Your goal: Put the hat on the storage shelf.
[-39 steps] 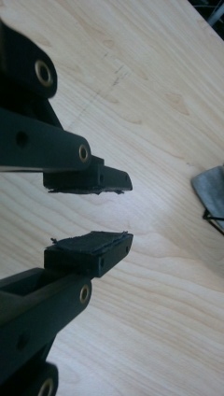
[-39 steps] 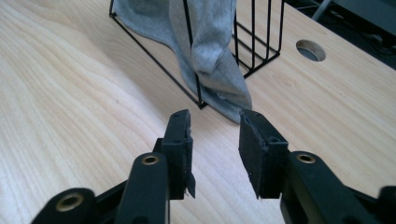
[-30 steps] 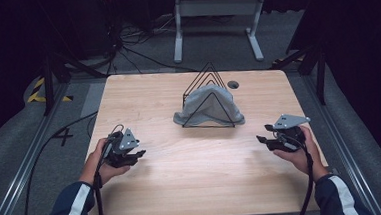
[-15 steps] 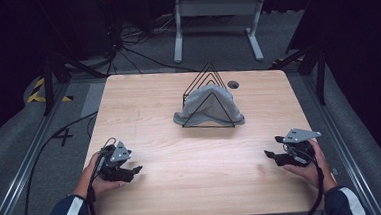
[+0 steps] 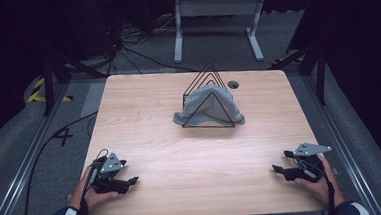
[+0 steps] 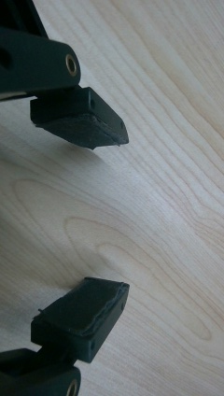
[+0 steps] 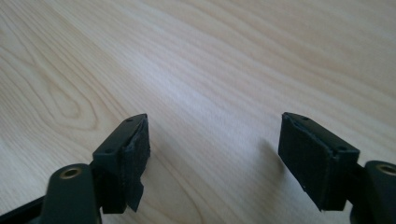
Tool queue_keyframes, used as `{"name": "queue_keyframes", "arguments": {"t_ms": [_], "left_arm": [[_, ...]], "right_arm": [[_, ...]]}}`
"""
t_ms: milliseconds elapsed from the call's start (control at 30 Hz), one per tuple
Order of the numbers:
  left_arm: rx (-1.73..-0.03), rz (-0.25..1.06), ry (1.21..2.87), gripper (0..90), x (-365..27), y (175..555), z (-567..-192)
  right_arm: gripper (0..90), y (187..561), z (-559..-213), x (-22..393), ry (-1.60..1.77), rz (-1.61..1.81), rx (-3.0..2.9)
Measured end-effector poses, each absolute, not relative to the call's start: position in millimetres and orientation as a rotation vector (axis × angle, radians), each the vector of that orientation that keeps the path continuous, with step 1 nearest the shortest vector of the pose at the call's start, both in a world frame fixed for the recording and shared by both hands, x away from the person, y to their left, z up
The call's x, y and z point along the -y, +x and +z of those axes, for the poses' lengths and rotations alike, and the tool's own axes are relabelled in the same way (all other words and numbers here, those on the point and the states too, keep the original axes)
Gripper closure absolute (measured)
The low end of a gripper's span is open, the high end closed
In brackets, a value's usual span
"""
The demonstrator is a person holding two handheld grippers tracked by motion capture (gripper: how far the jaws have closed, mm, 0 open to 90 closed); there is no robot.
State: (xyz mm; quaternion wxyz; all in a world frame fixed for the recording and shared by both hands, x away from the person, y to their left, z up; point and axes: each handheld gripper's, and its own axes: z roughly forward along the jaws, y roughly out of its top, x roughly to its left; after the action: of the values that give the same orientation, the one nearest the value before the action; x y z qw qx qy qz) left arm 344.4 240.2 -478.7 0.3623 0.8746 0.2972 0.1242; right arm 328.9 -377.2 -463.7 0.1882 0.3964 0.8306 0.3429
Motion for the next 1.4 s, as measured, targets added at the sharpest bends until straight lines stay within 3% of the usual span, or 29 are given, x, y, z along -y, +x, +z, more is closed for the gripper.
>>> {"name": "queue_keyframes", "arguments": {"t_ms": [100,500,1400], "left_arm": [[-0.797,0.323,2.217,20.2,-243.6,341.1,-482.1],[-0.817,0.346,2.231,17.3,-244.0,340.9,-481.2],[-0.841,0.339,2.215,15.2,-242.9,340.9,-482.4]], "right_arm": [[23.3,325.7,-466.7,382.0,1.144,0.997,-2.296],[21.8,326.0,-467.8,382.2,1.175,0.989,-2.256],[18.5,326.0,-467.9,382.2,1.187,0.978,-2.257]]}}
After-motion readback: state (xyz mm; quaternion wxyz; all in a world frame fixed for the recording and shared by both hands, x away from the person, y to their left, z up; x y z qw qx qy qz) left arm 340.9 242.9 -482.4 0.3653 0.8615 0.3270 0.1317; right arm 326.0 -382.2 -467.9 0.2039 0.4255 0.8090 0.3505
